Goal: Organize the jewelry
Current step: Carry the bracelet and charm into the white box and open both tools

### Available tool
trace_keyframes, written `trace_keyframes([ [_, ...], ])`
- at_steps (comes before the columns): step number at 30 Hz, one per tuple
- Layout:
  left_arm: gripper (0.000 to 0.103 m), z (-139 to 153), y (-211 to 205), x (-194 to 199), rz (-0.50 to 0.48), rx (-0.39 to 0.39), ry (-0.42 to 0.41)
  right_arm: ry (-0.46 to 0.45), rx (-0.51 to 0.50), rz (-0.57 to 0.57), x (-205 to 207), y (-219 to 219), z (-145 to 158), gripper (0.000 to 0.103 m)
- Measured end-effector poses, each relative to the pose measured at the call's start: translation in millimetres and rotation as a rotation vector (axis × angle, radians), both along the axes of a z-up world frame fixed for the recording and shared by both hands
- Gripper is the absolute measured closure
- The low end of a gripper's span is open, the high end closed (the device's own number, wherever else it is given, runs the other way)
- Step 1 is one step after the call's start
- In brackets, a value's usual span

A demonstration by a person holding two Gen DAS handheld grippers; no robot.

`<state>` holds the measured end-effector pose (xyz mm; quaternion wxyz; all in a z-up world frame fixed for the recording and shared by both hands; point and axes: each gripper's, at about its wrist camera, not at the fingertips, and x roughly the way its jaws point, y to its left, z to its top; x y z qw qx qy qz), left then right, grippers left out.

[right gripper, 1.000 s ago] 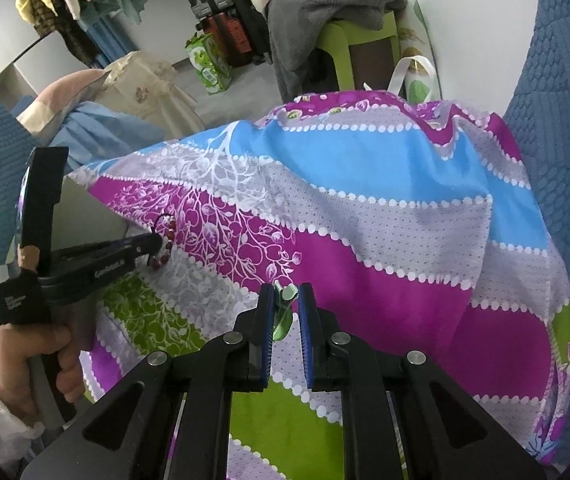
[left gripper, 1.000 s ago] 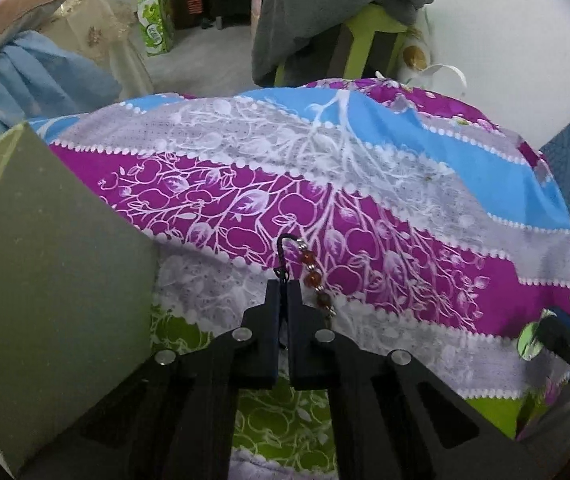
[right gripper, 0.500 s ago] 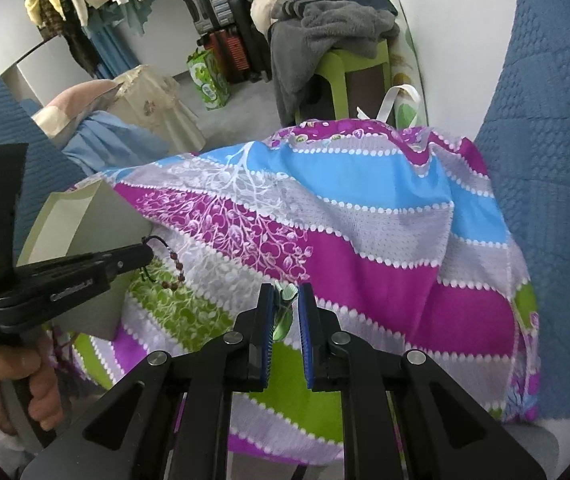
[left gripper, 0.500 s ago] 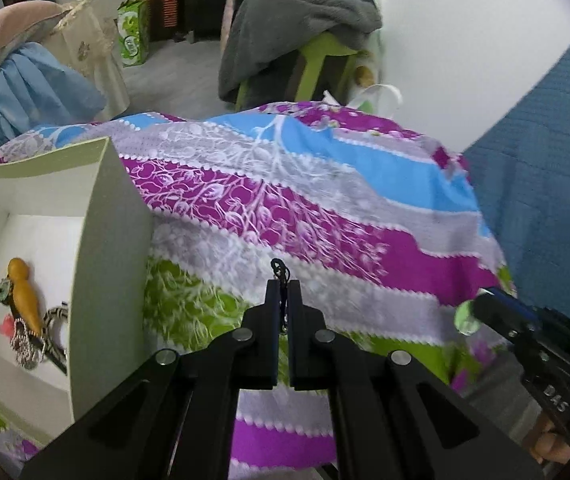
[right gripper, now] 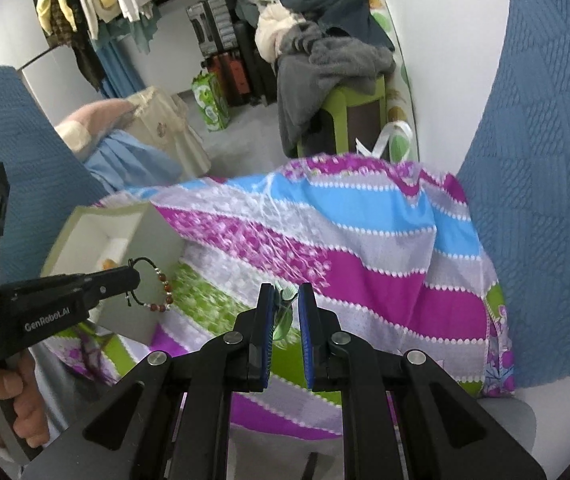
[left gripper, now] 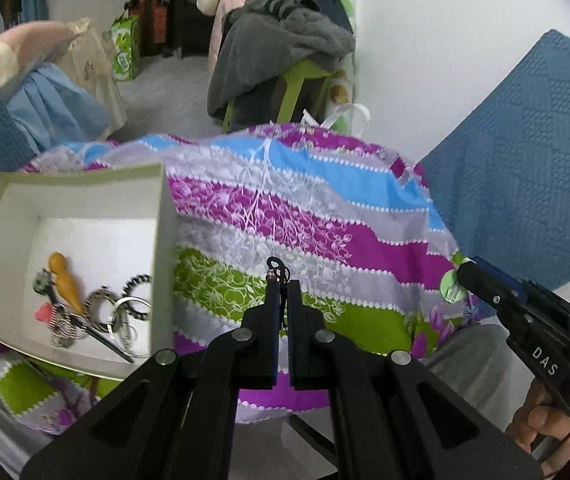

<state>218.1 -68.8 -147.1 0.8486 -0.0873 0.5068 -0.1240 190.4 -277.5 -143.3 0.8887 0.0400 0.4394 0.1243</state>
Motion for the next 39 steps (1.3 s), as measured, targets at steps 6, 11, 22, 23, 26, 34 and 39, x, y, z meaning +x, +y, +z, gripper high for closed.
trace_keyframes([
  [6,0.101,40,17,-6,-0.014,-0.006,-0.064,-0.043,0.006,-0.003,0,21,38,0.093],
  [11,0.101,65,36,-7,-0.015,-0.016,-0.102,-0.079,0.013,-0.003,0,40,66,0.093],
  [22,0.101,110,88,-8,0.014,-0.014,-0.18,-0.134,0.043,0.049,10,94,98,0.093],
  [23,0.101,114,95,-8,0.02,-0.009,-0.187,-0.137,0.045,0.055,10,99,99,0.093],
  [26,0.101,120,114,-9,0.039,0.01,-0.198,-0.151,0.042,0.079,16,120,102,0.093],
  [34,0.101,108,175,-9,0.109,0.021,-0.194,-0.128,0.054,0.129,32,169,84,0.093],
  [39,0.101,70,196,-6,0.129,0.016,-0.135,-0.048,0.057,0.177,41,201,47,0.093],
])
